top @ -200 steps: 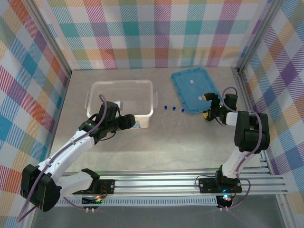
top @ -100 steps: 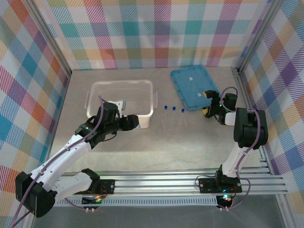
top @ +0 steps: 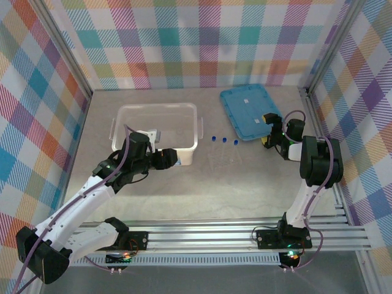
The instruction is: Organize the chemistry lab equipment
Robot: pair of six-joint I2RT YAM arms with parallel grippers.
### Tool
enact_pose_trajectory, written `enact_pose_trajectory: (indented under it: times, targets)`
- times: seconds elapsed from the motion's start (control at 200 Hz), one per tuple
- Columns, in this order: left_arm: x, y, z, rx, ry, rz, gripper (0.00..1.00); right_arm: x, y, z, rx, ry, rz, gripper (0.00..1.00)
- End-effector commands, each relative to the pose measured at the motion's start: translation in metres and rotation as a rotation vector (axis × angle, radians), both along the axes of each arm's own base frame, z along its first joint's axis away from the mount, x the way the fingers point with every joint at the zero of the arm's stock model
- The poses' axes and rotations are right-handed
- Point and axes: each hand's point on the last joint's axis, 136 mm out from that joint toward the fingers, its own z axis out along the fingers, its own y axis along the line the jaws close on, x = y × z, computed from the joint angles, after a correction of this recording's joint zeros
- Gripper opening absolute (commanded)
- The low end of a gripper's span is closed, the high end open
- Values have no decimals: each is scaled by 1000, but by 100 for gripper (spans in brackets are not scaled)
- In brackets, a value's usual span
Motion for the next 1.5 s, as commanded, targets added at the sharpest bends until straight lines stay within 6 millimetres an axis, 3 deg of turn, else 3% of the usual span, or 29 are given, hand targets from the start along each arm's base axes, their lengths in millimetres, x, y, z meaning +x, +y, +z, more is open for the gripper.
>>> enact_pose_trajectory:
  times: [0.0,0.235,0.865,1.495]
  targets:
    - [-4,-5,16,-4,-27,-41,64,20,-1,26,-40,-115,-10,98]
    - [-7,1,23,4,-41,-29,64,25,-1,34,-41,-130,-11,98]
    - [-15,10,31,4,-57,-8,64,30,4,79,-63,-199,-5,97]
    - [-15,13,35,3,-63,2,64,6,22,72,7,-123,33,73]
